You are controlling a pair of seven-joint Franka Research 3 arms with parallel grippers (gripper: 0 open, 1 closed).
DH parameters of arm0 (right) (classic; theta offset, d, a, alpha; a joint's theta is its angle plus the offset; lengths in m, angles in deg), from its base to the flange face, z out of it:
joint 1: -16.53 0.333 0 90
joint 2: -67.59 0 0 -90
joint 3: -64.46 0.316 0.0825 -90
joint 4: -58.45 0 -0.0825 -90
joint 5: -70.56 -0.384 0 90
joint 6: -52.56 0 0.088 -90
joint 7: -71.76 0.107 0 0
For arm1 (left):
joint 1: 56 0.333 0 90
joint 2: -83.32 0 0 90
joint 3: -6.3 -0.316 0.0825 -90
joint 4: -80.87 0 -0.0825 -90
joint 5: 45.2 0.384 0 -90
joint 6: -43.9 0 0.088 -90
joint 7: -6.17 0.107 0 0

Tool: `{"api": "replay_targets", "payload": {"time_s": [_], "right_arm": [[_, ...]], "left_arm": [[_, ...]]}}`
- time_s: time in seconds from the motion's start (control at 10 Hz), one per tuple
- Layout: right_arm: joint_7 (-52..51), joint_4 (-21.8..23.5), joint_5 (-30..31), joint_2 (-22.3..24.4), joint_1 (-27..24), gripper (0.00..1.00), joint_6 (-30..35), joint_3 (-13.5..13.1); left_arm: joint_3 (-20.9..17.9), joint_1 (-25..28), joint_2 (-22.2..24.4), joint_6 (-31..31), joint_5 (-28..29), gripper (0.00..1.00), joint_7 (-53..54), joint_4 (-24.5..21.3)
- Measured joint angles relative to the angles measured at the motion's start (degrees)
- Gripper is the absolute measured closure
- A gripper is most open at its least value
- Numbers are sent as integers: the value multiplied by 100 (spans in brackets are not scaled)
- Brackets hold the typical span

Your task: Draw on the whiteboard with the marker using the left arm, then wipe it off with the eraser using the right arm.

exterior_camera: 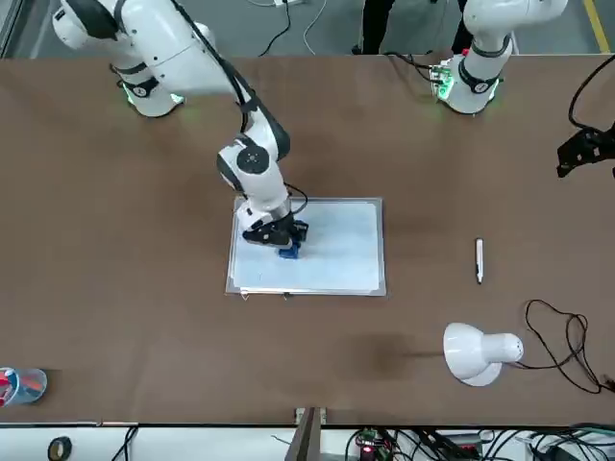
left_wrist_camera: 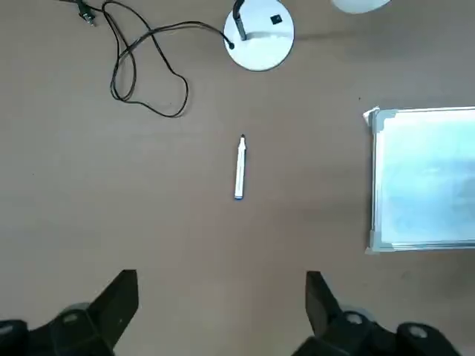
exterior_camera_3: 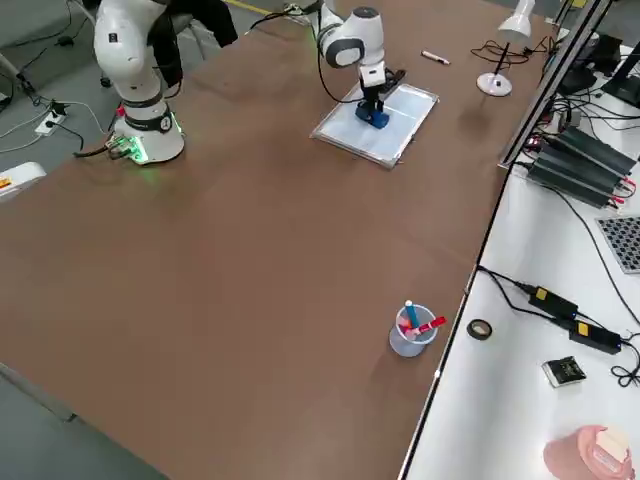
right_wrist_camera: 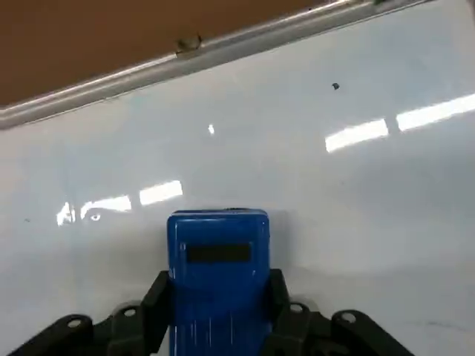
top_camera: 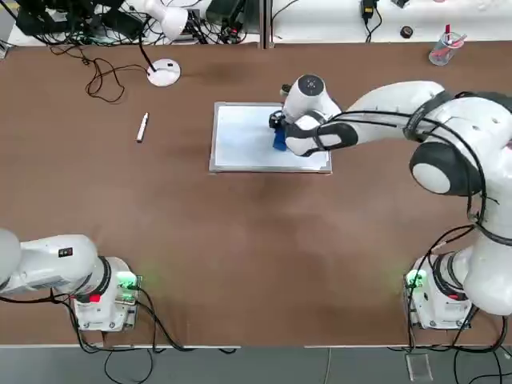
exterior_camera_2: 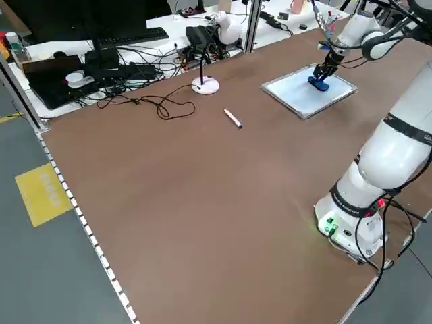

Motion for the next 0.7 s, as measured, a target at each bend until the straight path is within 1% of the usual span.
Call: {"api": "replay_targets", "payload": {"time_s": [0.2, 0.7], "right_arm": [[240, -137, 2, -109, 232, 44, -89, -100], [794, -537, 2, -375, 590, 44, -209, -108]], "left_arm": [[0, 0, 0, -1, 0, 0, 0, 0], [0, -1, 0, -1, 0, 0, 0, 0]]}}
